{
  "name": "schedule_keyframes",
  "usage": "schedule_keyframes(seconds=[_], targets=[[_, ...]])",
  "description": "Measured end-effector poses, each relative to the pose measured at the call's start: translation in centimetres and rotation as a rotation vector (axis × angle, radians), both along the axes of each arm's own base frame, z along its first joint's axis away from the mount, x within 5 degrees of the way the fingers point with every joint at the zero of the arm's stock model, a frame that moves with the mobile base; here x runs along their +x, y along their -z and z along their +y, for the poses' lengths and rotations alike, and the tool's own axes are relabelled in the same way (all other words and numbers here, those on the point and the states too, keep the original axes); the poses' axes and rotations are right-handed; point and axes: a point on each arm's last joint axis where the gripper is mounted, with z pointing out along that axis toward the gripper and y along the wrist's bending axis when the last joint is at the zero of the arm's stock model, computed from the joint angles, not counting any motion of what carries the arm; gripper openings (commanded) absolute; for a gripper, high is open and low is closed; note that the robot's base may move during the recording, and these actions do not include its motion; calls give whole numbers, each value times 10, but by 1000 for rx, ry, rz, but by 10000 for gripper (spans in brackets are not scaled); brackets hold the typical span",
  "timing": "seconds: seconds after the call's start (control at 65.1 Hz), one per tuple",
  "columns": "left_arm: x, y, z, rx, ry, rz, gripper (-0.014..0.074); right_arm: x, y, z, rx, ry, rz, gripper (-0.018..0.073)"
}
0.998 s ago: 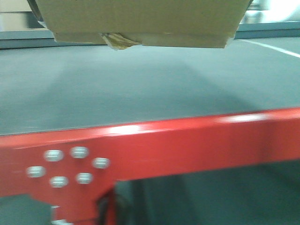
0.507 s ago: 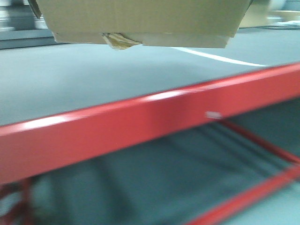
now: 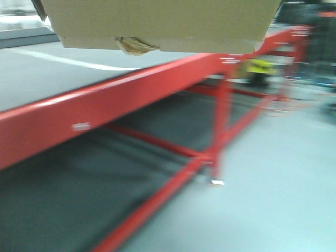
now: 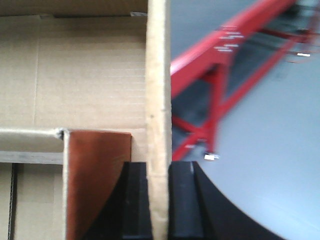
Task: Stack two boxes on right shelf middle
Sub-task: 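Back away from the table holding the boxes in both grippers, then drive toward the steel shelf with blue bins carrying the boxes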
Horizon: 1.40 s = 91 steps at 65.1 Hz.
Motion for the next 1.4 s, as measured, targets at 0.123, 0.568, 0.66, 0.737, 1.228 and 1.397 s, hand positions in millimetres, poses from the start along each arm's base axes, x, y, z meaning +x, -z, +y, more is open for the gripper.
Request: schedule_keyframes(seconds=[0.123,0.568,0.66,0.737,1.228,1.397], targets=[[0,0,0,0,0,0,-111,0,0,0,0,0,0,-152],[0,0,0,0,0,0,-111,0,0,0,-2,0,0,-152],[0,0,0,0,1,-1,-111,0,0,0,-2,0,0,-152],[0,0,0,0,1,-1,-111,0,0,0,-2,0,0,-152],[0,0,0,0,1,-1,-111,0,0,0,-2,0,0,-152],[0,0,0,0,1,-1,-111,0,0,0,-2,0,0,-152]])
